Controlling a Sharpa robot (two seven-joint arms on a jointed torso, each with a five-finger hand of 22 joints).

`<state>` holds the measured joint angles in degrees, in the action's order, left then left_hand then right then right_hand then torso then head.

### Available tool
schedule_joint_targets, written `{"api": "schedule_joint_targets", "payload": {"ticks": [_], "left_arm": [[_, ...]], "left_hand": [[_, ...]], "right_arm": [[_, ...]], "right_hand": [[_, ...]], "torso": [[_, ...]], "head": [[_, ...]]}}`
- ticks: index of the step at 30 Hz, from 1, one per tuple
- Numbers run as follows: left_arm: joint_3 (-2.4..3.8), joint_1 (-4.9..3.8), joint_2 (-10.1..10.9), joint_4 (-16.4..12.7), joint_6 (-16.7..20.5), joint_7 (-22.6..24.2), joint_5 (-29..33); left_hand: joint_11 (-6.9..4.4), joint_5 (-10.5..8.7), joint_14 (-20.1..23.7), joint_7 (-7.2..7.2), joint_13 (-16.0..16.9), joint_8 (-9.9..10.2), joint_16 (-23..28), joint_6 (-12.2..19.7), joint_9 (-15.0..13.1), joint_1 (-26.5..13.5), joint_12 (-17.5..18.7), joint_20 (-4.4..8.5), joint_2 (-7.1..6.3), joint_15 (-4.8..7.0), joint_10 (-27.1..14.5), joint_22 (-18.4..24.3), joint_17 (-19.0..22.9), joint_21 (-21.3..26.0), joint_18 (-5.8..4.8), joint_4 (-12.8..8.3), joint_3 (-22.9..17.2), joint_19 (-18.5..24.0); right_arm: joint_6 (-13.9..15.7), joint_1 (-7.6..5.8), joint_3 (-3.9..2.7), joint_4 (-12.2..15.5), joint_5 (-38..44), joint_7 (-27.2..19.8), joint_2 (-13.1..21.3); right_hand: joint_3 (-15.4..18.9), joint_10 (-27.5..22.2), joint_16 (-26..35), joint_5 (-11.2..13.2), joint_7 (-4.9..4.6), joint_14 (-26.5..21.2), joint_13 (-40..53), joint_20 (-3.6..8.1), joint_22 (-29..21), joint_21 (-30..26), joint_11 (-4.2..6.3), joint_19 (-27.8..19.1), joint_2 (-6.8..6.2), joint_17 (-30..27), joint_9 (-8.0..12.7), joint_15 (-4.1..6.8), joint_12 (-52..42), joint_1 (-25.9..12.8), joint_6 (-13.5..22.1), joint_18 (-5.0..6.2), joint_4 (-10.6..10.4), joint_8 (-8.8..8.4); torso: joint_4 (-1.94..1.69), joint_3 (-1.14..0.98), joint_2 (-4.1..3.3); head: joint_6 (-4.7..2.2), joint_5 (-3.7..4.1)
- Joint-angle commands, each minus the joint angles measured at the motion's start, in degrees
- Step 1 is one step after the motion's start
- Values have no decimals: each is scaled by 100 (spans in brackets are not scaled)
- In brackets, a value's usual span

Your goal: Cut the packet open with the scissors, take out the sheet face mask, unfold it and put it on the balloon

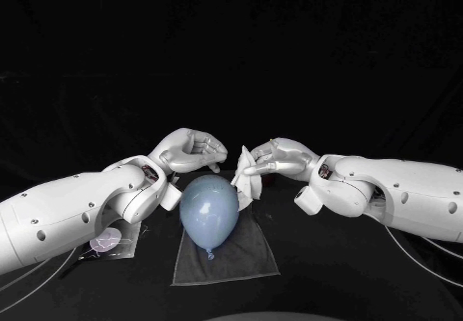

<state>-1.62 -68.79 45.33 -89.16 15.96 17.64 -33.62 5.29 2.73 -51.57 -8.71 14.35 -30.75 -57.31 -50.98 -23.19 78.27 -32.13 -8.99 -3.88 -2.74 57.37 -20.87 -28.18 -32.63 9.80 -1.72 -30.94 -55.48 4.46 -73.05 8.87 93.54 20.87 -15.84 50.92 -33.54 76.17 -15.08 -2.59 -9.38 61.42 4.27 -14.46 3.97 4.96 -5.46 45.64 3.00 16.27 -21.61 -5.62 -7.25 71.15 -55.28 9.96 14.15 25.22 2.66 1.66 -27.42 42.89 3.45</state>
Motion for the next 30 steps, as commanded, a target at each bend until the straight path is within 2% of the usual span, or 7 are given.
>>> {"api": "schedule_joint_targets", "payload": {"ticks": [1, 3, 6, 9, 16, 21, 30], "left_arm": [[16, 17, 54, -134, -25, 193, -308], [18, 22, 75, -184, -53, 168, -372], [20, 29, 103, -276, -29, 109, -477], [20, 33, 107, -325, 26, 43, -557], [20, 37, 73, -360, 213, -167, -720], [20, 38, 30, -356, 357, -518, -973], [18, 37, -59, -359, 429, -775, -1159]], "left_hand": [[-38, 5, -164, 52, -31, 2, -80, 2, -8, -207, 12, 35, 183, 45, 131, -109, -1, -148, 45, 235, -42, 25], [-48, 2, -235, 70, -37, 15, -145, 4, -4, -337, 22, 36, 90, 58, 172, -132, -23, -185, 49, 319, 14, 10], [-89, 0, -500, 32, 74, 250, -449, 142, 109, -740, -172, 67, -411, 121, 488, -189, -143, -304, 74, 556, 364, -143], [-120, 7, -623, 32, 237, 377, -707, 66, 172, -749, -381, 128, -568, 160, 610, -258, -249, -439, 72, 665, 497, -286], [-164, 4, -807, 61, 643, 533, -1165, -54, 215, -686, -867, 243, -645, 222, 677, -470, -394, -787, 63, 935, 724, -475], [-138, 1, -1059, 43, 883, 668, -1498, 45, 232, -791, -1136, 272, -827, 220, 638, -621, -749, -1014, 58, 1214, 1070, -519], [-155, 3, -1228, 48, 1054, 693, -1709, 44, 196, -615, -1318, 282, -812, 228, 598, -741, -1023, -1181, 61, 1390, 1280, -492]], "right_arm": [[456, 49, -2, 59, -71, -243, 29], [536, 71, -2, 79, 21, -253, 42], [655, 104, -2, 109, 229, -259, 58], [725, 123, -2, 138, 420, -261, 66], [811, 150, -2, 236, 685, -267, 92], [845, 162, -2, 338, 806, -266, 118], [876, 168, -2, 428, 871, -255, 121]], "right_hand": [[-35, -3, 16, -18, 34, 15, 4, 4, -3, -36, 5, 31, 56, 6, -8, 9, 23, -10, -15, 83, 1, 28], [-52, 0, 18, -18, 33, 15, 5, 4, -2, -37, 5, 36, 53, 11, -13, 12, 24, -6, -15, 84, 6, 30], [-68, 6, 17, -17, 33, 19, 7, 6, 0, -35, 6, 44, 44, 19, -18, 14, 23, -6, -17, 84, 11, 33], [-71, 7, 17, -17, 33, 20, 7, 6, 0, -35, 6, 47, 43, 21, -19, 14, 23, -6, -17, 85, 11, 33], [-88, 11, 18, -17, 33, 22, 9, 9, 3, -30, 6, 60, 38, 28, -25, 15, 23, -5, -19, 85, 14, 36], [-107, 17, 19, -17, 34, 25, 11, 11, 6, -27, 8, 72, 35, 36, -30, 18, 23, -1, -21, 85, 19, 38], [-127, 29, 18, -17, 36, 31, 15, 14, 8, -24, 11, 84, 29, 46, -37, 22, 20, 1, -25, 85, 24, 42]], "torso": [[-2, -7, 7], [0, -7, 4], [-2, -6, 0], [1, -7, 4], [8, -10, 7], [5, -18, 2], [1, -12, 2]], "head": [[-13, 15], [-18, 24], [-24, 32], [-20, 20], [-7, 25], [9, 42], [50, 47]]}}
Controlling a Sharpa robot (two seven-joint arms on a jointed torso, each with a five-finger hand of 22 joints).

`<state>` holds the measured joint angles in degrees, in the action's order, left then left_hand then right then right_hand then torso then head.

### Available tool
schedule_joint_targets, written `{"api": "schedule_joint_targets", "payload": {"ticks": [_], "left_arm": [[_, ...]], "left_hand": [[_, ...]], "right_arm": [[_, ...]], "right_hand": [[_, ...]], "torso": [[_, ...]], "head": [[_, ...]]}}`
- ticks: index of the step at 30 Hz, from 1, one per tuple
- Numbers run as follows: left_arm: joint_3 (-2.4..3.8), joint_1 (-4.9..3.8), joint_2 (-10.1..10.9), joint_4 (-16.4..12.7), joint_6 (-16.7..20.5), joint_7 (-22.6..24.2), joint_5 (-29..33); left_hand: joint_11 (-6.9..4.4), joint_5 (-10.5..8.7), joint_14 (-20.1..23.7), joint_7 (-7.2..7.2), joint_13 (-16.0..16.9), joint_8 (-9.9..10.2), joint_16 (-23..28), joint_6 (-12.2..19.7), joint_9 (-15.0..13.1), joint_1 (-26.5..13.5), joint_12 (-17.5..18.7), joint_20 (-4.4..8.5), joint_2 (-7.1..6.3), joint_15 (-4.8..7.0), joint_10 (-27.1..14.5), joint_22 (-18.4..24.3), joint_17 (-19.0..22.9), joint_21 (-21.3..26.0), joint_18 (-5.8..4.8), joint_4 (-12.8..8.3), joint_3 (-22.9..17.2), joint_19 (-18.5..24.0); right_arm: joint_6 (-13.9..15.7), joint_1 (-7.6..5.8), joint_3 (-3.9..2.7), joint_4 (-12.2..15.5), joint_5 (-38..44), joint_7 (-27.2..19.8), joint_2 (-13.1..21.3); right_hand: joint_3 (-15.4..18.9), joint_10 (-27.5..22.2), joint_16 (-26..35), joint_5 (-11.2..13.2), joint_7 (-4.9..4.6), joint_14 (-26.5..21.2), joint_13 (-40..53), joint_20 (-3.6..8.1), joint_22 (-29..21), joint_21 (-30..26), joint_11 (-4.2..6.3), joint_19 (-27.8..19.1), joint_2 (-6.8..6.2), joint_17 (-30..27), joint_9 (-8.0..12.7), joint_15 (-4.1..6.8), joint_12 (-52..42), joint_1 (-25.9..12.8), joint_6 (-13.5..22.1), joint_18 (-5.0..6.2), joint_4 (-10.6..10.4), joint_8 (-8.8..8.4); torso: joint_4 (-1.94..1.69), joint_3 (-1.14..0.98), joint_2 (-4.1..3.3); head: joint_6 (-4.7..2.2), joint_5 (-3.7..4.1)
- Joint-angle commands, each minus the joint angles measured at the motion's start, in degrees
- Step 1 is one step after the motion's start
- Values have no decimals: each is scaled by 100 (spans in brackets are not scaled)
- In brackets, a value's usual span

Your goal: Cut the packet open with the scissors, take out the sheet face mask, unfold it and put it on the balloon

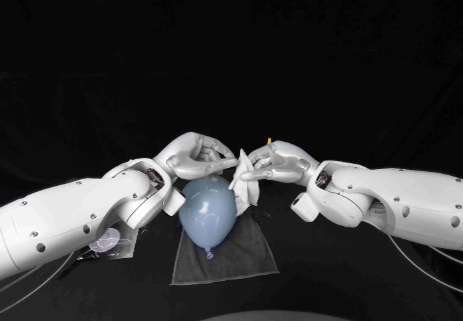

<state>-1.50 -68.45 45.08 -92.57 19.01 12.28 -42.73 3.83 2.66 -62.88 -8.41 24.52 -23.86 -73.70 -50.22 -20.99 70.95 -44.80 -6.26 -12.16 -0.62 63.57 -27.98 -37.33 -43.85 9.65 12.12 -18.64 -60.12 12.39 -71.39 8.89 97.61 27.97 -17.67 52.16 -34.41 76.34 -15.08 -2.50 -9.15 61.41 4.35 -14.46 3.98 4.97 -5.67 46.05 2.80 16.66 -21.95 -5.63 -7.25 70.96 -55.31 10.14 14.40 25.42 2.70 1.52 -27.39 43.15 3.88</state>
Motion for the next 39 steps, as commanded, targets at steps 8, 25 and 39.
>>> {"api": "schedule_joint_targets", "payload": {"ticks": [8, 25, 39], "left_arm": [[5, 3, -74, -46, 46, -262, -335], [6, 2, -126, -55, -71, -123, -360], [6, 2, -166, -40, -69, -70, -360]], "left_hand": [[-47, 10, -218, 64, 129, -39, -201, -153, -71, 294, -138, 32, 0, 49, -10, -117, -290, -180, 78, 78, 192, -2], [-127, 11, -290, 160, 192, -166, -280, -391, -159, 568, -138, 63, -34, 112, 7, -199, -419, -280, 81, 126, 393, 72], [-243, 16, -477, 276, 218, -193, -420, -670, -122, 1580, -5, 167, 559, 228, 11, -376, -709, -524, 83, -348, -520, 117]], "right_arm": [[106, 3, -4, 7, 172, -60, -23], [125, 6, -4, 2, 187, -42, -80], [136, 8, -5, 67, 188, -46, -74]], "right_hand": [[-53, 22, 15, -25, 14, 41, 10, 16, 9, -22, 34, 54, 42, 17, -9, 25, 17, 18, -26, 66, 0, 25], [-74, 38, 11, -25, 18, 54, 16, 20, 11, -19, 39, 68, 28, 33, -19, 31, 12, 16, -34, 66, 5, 32], [-86, 48, 8, -25, 21, 61, 19, 23, 12, -18, 43, 77, 21, 42, -25, 35, 9, 15, -39, 66, 8, 36]], "torso": [[-7, 6, 2], [-8, 6, 2], [-7, -1, -2]], "head": [[40, 16], [69, 28], [87, 34]]}}
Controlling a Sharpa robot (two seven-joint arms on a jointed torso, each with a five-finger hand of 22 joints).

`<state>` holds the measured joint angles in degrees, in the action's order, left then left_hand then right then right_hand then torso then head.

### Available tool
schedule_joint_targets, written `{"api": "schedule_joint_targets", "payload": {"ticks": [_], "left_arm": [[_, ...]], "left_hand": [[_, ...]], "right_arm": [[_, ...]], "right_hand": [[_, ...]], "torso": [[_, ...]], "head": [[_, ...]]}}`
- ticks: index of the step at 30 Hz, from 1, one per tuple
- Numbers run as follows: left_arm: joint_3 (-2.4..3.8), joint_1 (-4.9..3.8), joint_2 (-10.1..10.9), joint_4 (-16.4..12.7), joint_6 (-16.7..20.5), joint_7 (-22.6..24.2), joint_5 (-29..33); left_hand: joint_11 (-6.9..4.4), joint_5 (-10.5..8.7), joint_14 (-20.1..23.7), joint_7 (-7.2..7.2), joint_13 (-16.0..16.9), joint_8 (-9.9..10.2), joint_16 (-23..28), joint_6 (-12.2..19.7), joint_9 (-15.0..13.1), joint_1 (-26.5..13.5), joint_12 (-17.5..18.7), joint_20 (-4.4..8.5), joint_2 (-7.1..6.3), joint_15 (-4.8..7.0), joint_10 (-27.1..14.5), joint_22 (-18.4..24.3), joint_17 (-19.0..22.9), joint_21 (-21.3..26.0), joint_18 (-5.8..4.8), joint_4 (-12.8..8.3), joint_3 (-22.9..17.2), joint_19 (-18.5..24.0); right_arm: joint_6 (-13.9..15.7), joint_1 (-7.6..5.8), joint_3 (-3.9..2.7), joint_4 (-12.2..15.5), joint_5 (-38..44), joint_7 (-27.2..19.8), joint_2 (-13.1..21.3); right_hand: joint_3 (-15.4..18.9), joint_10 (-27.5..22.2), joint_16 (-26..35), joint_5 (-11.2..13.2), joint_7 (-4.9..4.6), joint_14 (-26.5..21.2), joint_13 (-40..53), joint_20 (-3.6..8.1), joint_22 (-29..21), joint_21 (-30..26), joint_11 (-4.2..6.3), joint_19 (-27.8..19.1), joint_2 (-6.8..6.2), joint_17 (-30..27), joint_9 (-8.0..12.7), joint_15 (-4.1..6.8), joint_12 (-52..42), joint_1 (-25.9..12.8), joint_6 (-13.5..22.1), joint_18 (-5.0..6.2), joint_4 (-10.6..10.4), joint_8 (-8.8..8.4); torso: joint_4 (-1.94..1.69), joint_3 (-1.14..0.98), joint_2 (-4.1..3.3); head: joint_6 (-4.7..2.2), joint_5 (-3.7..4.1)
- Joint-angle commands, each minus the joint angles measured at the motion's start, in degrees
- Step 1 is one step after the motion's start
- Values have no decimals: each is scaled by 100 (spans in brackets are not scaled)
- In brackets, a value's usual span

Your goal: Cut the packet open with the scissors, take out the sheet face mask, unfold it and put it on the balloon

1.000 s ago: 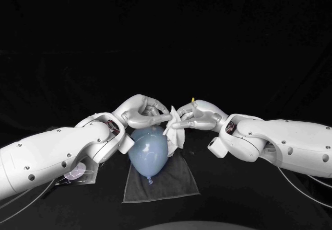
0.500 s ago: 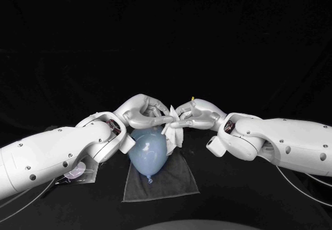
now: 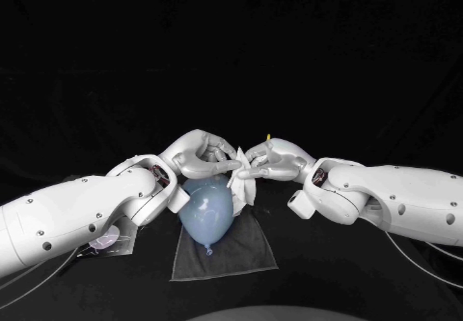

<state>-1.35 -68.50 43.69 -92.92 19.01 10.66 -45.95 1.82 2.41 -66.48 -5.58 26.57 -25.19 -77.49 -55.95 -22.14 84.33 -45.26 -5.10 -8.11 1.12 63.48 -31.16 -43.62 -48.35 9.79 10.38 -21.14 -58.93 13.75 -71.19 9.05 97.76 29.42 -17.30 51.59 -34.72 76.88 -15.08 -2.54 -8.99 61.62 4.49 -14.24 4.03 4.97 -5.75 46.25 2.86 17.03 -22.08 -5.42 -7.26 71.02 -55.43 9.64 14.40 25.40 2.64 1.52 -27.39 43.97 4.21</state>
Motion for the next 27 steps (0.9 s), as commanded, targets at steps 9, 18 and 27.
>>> {"api": "schedule_joint_targets", "payload": {"ticks": [9, 18, 27], "left_arm": [[-8, 7, -30, 11, -104, 129, -38], [-8, 7, -19, 27, -91, 126, 13], [-8, 7, 7, 77, -39, 93, 42]], "left_hand": [[2, 35, -185, -76, 127, -167, -109, 16, -103, -240, 135, 79, 113, 25, 158, -443, -177, -572, 63, -657, -1413, 247], [-2, 42, -257, -73, 260, -246, -180, 55, -169, -658, 100, 75, 128, 29, 198, -583, -286, -763, 69, -952, -1901, 339], [-8, 41, -332, -71, 331, -295, -235, 54, -212, -835, 51, 84, 164, 39, 260, -646, -337, -867, 72, -1096, -2073, 333]], "right_arm": [[21, -11, -22, 65, 44, -90, -1], [29, -7, -22, 75, 44, -99, 13], [76, 1, -22, 110, 39, -144, 58]], "right_hand": [[-68, 4, 6, -21, 8, 49, 8, 4, 9, -16, 54, 66, 8, 14, -19, 19, 6, 7, -33, 116, 10, 42], [-75, 10, 4, -21, 10, 54, 10, 6, 9, -15, 56, 71, 4, 20, -23, 22, 4, 6, -36, 116, 12, 44], [-86, 20, 2, -21, 13, 62, 14, 9, 11, -13, 60, 80, -5, 29, -28, 25, 1, 4, -42, 116, 15, 48]], "torso": [[-1, 3, 1], [-2, 6, 1], [-1, 5, 1]], "head": [[17, 3], [29, -8], [33, -18]]}}
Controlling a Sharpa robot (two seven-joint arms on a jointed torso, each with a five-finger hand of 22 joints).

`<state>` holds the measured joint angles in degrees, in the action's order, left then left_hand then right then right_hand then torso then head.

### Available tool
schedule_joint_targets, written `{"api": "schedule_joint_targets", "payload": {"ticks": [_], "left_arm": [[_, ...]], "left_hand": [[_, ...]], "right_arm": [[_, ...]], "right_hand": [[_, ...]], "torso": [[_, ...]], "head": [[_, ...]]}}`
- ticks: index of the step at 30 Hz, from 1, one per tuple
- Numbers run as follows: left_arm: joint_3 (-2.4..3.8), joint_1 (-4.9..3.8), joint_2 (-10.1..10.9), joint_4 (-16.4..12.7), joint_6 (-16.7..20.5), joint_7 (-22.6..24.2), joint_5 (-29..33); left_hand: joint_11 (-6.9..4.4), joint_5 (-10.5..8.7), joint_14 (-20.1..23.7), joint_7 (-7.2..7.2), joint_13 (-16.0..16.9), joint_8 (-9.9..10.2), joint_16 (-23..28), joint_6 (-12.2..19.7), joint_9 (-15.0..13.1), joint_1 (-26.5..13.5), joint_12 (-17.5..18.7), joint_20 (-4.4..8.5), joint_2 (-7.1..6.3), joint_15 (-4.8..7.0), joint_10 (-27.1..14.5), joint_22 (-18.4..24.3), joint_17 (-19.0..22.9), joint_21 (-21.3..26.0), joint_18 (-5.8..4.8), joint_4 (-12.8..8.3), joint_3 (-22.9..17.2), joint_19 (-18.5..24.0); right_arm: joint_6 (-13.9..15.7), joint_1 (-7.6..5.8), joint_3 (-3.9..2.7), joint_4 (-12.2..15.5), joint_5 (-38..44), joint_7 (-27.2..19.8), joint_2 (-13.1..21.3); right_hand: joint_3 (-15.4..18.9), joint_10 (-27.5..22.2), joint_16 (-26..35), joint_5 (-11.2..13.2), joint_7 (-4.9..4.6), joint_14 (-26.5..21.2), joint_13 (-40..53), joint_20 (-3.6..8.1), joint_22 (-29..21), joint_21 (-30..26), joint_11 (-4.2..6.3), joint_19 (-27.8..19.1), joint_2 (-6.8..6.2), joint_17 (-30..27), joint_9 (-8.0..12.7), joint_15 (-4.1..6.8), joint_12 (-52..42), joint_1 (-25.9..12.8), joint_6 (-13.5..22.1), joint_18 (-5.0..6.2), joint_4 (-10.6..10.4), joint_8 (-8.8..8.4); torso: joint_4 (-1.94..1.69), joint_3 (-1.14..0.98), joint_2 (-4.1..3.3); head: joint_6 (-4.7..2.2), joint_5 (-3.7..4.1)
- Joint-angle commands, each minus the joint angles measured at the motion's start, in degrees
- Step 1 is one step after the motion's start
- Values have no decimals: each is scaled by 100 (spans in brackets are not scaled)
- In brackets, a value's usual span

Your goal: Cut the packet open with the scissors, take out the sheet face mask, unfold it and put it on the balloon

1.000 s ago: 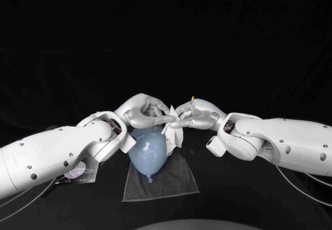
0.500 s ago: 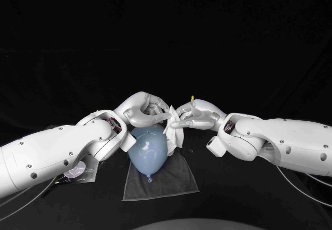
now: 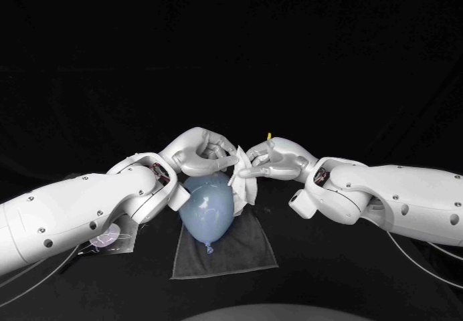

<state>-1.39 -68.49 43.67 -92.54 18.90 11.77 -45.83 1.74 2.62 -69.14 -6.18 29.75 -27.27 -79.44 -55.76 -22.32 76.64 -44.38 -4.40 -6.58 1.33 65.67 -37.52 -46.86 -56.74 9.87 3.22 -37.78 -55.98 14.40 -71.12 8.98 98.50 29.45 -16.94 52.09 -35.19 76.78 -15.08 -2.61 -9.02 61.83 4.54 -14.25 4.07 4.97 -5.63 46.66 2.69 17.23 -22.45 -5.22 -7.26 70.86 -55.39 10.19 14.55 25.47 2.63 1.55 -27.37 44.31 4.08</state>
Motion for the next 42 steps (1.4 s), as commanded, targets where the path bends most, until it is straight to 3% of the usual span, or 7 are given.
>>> {"api": "schedule_joint_targets", "payload": {"ticks": [1, 19, 32, 36, 38, 40, 42], "left_arm": [[-4, 7, 12, 47, -20, -19, 37], [-3, 7, 46, 140, 322, 63, 168], [-3, 6, 52, 175, 400, 135, 512], [-3, 5, 59, 193, 213, 124, 680], [-3, 4, 63, 196, 82, 81, 723], [-4, 3, 65, 202, -56, 14, 750], [-4, 3, 68, 211, -175, -60, 767]], "left_hand": [[-1, 18, -74, -11, 16, -90, -45, 35, -196, -75, -40, 14, 13, 18, 46, -13, -22, -33, 64, -387, -416, 36], [-69, 26, -419, 50, 80, -241, -234, -16, -376, -413, -88, 75, 18, 90, 262, -321, -426, -399, 36, -783, -841, -124], [-62, 23, -362, 43, 76, -253, -198, 14, -425, -560, -70, 84, 16, 86, 265, -283, -253, -405, 49, -812, -926, -67], [71, 21, 371, -84, 18, -191, 231, 378, -504, -730, 146, -22, 130, -50, -151, -69, 858, -111, 40, -641, -797, 252], [218, 168, 513, -219, -116, -59, 289, 627, -465, -979, 474, -93, -90, -159, -657, -7, 983, 3, 16, -502, -579, 346], [387, -12, 1092, -360, -308, 127, 574, 907, -380, -1216, 826, -217, -219, -329, -1057, 123, 1690, 238, -35, -277, -299, 529], [557, 8, 1415, -513, -524, 300, 735, 1160, -287, -1326, 1158, -350, -434, -493, -1385, 295, 1763, 527, -55, -146, 45, 697]], "right_arm": [[17, -5, -15, 36, 33, -185, 14], [69, -1, -15, 2, 8, -186, 67], [-15, 3, -15, -25, 8, -120, 69], [-18, 4, -15, -24, 8, -116, 66], [-6, 5, -15, -23, 6, -119, 65], [9, 6, -15, -22, -6, -124, 64], [27, 6, -15, -21, -32, -130, 63]], "right_hand": [[-39, 30, 2, -14, 16, 41, 8, 9, 6, -13, 48, 39, 13, 9, 9, 5, 1, 21, -46, 61, 0, 41], [-47, 34, 1, -14, 19, 46, 10, 12, 6, -14, 50, 48, -14, 24, 0, 6, 2, 8, -54, 61, 3, 46], [-51, 38, 1, -14, 21, 49, 11, 13, 6, -13, 52, 52, -19, 28, -3, 8, 1, 8, -58, 61, 5, 48], [-53, 39, 0, -14, 22, 50, 12, 14, 6, -13, 53, 53, -19, 30, -4, 9, 1, 8, -59, 61, 5, 49], [-53, 39, 0, -14, 22, 50, 12, 14, 6, -13, 53, 53, -19, 30, -4, 9, 1, 8, -59, 61, 5, 49], [-53, 39, 0, -14, 22, 50, 12, 14, 6, -13, 53, 53, -19, 30, -4, 9, 1, 8, -59, 61, 5, 49], [-53, 39, 0, -14, 22, 50, 12, 14, 6, -13, 53, 53, -19, 30, -4, 9, 1, 8, -59, 61, 5, 49]], "torso": [[2, 3, -1], [1, 1, 0], [-2, 1, 1], [-1, 0, 2], [-1, -1, 2], [-4, -1, 1], [-3, -1, 2]], "head": [[0, -4], [1, -8], [3, -23], [-2, -20], [-3, -21], [-8, -24], [-10, -26]]}}
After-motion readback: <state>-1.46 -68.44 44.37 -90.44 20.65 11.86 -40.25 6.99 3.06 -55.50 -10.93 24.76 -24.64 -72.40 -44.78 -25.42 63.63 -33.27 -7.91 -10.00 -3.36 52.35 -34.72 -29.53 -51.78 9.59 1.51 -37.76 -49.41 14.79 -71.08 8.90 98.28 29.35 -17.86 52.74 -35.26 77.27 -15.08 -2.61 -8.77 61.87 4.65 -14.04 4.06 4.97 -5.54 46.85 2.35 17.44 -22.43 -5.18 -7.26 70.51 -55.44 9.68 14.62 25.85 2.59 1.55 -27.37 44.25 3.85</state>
